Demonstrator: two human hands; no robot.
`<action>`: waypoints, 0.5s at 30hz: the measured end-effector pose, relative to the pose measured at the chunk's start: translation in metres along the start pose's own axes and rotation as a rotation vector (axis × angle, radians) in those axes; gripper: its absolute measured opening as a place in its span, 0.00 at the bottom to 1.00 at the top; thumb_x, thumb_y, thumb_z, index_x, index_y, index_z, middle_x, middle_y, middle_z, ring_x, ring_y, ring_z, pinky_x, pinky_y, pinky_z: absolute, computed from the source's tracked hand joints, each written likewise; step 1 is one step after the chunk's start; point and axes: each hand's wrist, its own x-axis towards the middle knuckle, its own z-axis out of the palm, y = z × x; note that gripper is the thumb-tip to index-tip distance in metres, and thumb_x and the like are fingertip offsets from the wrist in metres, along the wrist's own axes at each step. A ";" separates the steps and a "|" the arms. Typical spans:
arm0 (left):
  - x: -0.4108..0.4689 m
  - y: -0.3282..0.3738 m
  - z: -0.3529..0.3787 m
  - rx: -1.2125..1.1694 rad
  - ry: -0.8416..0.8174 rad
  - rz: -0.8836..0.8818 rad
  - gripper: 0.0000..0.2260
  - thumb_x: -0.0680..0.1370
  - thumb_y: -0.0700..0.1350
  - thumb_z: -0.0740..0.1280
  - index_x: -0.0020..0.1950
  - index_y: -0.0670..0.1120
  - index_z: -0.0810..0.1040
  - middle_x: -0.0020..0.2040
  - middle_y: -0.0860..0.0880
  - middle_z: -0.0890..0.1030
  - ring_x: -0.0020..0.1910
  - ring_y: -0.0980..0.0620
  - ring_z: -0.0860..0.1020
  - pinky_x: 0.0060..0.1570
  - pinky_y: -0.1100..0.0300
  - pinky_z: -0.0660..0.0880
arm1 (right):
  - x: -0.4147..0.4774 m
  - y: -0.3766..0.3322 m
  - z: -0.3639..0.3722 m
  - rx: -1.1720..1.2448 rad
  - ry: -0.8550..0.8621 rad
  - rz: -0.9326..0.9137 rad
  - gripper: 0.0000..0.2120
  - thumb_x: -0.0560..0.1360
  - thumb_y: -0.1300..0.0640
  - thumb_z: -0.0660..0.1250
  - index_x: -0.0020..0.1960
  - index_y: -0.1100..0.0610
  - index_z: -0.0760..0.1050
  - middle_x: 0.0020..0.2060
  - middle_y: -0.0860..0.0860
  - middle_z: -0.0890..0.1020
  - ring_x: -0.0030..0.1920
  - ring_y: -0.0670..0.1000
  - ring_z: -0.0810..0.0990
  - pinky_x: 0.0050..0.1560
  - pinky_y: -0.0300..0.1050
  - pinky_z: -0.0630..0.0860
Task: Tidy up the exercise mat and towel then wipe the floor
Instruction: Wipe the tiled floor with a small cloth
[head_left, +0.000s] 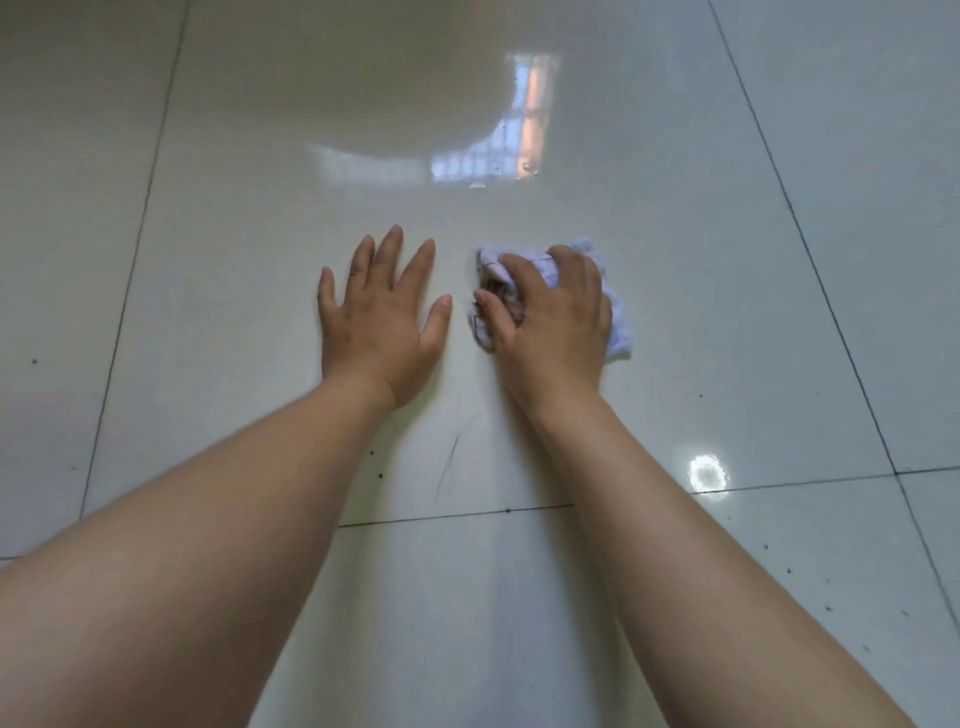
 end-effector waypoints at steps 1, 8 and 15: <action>0.000 0.000 0.001 -0.007 0.012 0.006 0.25 0.79 0.57 0.51 0.75 0.57 0.52 0.78 0.52 0.49 0.76 0.51 0.46 0.72 0.43 0.44 | -0.005 0.001 0.001 -0.002 0.018 -0.004 0.16 0.70 0.45 0.65 0.55 0.50 0.78 0.60 0.56 0.74 0.63 0.58 0.69 0.58 0.54 0.65; 0.023 -0.008 -0.007 -0.156 0.161 0.088 0.24 0.77 0.55 0.52 0.73 0.51 0.62 0.73 0.47 0.62 0.73 0.47 0.59 0.71 0.45 0.54 | -0.014 0.008 0.003 -0.015 -0.011 -0.026 0.18 0.75 0.45 0.64 0.63 0.48 0.74 0.66 0.55 0.67 0.67 0.57 0.63 0.64 0.51 0.59; 0.091 0.014 0.003 -0.045 0.034 0.161 0.25 0.79 0.57 0.52 0.75 0.52 0.55 0.77 0.50 0.53 0.76 0.51 0.50 0.72 0.46 0.45 | 0.019 0.011 0.013 -0.068 -0.008 0.015 0.19 0.76 0.43 0.61 0.66 0.45 0.71 0.70 0.54 0.64 0.71 0.57 0.58 0.68 0.53 0.57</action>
